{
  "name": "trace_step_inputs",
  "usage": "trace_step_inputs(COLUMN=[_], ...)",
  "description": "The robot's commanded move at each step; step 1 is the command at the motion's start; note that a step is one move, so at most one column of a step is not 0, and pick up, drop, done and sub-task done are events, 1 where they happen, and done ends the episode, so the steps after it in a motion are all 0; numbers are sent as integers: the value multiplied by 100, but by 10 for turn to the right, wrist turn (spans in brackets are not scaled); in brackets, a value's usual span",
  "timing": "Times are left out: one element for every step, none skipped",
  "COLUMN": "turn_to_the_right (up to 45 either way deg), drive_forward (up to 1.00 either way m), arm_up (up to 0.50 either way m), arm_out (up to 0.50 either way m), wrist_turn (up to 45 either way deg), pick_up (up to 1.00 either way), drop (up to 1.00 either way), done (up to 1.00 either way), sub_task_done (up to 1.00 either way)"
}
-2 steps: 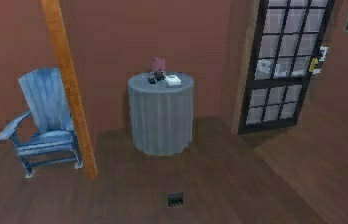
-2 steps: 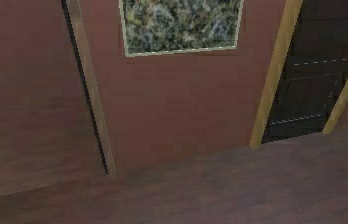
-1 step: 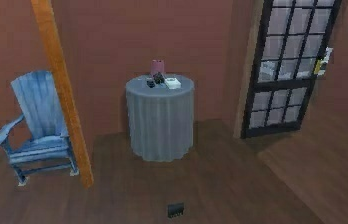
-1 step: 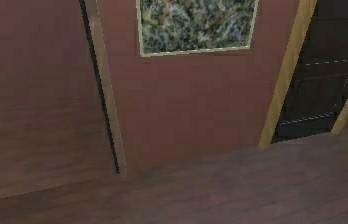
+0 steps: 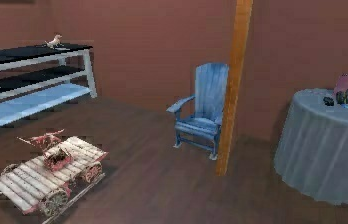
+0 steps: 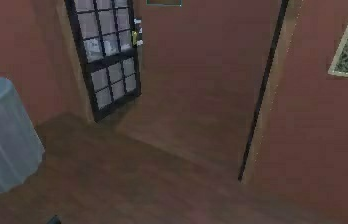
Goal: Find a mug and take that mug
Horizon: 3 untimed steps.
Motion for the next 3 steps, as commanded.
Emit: trace_step_inputs(turn_to_the_right=[-330,0,-450], drive_forward=[0,85,0], arm_up=[0,0,0], arm_out=[0,0,0], wrist_turn=[0,0,0], pick_up=[0,0,0], drop=[0,0,0], done=[0,0,0], sub_task_done=[0,0,0])
